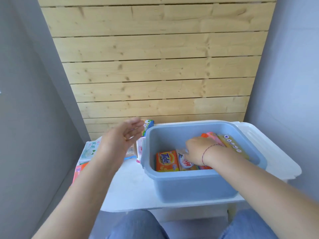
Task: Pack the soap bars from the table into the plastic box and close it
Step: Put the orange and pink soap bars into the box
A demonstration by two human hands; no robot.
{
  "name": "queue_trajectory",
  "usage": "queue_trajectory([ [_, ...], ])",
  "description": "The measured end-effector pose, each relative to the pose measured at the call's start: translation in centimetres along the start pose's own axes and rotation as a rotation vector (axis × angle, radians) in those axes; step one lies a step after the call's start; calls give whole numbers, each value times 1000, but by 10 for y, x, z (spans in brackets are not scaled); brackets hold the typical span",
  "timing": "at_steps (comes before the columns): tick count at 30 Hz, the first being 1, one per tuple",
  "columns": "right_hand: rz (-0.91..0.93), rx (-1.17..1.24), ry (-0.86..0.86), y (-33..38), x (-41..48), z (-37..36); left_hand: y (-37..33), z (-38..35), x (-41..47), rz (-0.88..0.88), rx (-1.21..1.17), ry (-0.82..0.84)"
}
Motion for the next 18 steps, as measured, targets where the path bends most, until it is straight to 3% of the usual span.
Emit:
queue_trajectory([
  [2, -4, 6, -7, 18, -1, -1, 2, 85, -9, -80, 199, -286],
  [4, 16, 82, -37, 39, -2, -3, 34, 149, -11, 76, 649, -519],
  [7, 107, 275, -112, 76, -4, -6, 97, 185, -17, 411, 1178, -530],
  [10, 134, 433, -213, 91, -5, -1, 131, 177, -21, 437, 1253, -453],
  [13, 136, 591, -270, 87, -9, 6, 134, 166, -25, 365, 1303, -511],
  [18, 193, 634, -212, 89, -9, -2, 122, 174, -40, 325, 980, -674],
])
Point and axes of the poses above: each hand's wrist, its own x-axis towards the middle knuckle, its own z-axis out of the back of the hand, y = z × x, the point moved 10 cm from there along x, towards the middle knuckle, and after that the axes turned 13 degrees about x, right-handed, at the moved point
